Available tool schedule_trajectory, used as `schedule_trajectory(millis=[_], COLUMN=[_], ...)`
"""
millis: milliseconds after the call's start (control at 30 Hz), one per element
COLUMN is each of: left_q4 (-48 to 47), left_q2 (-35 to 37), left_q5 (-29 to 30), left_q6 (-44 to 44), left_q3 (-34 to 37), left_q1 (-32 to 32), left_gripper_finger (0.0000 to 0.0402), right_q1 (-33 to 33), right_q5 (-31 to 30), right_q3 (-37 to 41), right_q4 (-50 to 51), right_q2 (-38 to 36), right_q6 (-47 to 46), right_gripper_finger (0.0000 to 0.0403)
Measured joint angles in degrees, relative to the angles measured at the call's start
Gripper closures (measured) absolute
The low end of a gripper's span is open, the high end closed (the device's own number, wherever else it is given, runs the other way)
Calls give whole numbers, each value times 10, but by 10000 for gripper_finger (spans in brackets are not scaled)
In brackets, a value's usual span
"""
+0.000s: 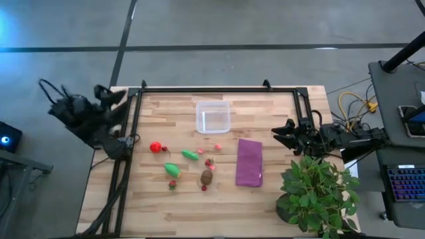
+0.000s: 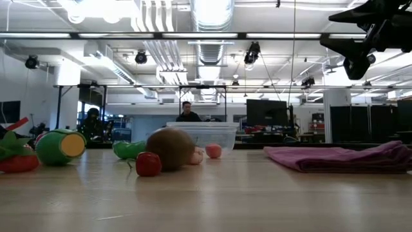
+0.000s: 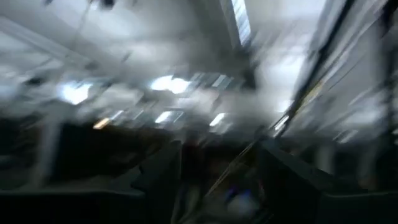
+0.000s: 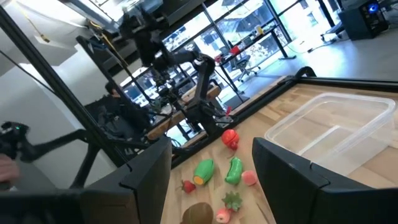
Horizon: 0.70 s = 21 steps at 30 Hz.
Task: Pick and placing Produce into tupperware
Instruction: Put the red tomato into the white bin
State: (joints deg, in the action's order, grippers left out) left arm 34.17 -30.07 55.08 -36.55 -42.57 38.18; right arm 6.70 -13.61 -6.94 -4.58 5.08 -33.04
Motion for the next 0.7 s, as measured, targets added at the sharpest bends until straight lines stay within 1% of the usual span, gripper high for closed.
schedule_trajectory(millis=[33, 67, 100, 133, 200, 267, 300, 333, 367, 433, 500, 533, 567, 600, 700], left_q4=[-51, -103, -152, -195, -269, -334, -350, -345, -312, -206, -115, -95, -98, -118, -205], left_q2=[-9, -17, -22, -25, -28, -27, -28, -33, -38, -46, -50, -50, -48, -43, -35], left_q5=[55, 95, 120, 134, 132, 97, 72, 46, 17, -43, -84, -88, -83, -66, 22], left_q6=[-3, -2, 3, 17, 75, 137, 151, 153, 140, 69, -11, -34, -49, -56, -48], left_q3=[-31, -59, -86, -109, -143, -157, -158, -157, -156, -157, -170, -180, -193, -206, -241], left_q1=[-3, -4, -6, -6, -6, -6, -6, -6, -7, -7, -7, -7, -7, -7, -7], left_gripper_finger=[210, 210, 210, 210, 210, 210, 210, 210, 210, 210, 210, 210, 210, 210, 210], right_q1=[0, 0, 0, 0, 0, 0, 0, 0, 0, 0, 0, 0, 0, 0, 0], right_q5=[0, 0, 0, -1, -12, -29, -36, -42, -45, -46, -49, -51, -51, -51, -51], right_q3=[0, 0, 0, 0, 0, 0, 0, 0, 0, 0, 0, 0, 0, 0, 0], right_q4=[0, 0, 0, 0, 0, 0, 0, 0, 0, 0, 0, 0, 0, 0, 0], right_q2=[0, 0, 0, 0, 0, 0, 0, 0, 0, 0, 0, 0, 0, 0, 0], right_q6=[0, 0, 0, 0, 0, 0, 0, 0, 0, 0, 0, 0, 0, 0, 0], right_gripper_finger=[186, 186, 186, 186, 186, 186, 186, 186, 186, 186, 186, 186, 186, 186, 186])
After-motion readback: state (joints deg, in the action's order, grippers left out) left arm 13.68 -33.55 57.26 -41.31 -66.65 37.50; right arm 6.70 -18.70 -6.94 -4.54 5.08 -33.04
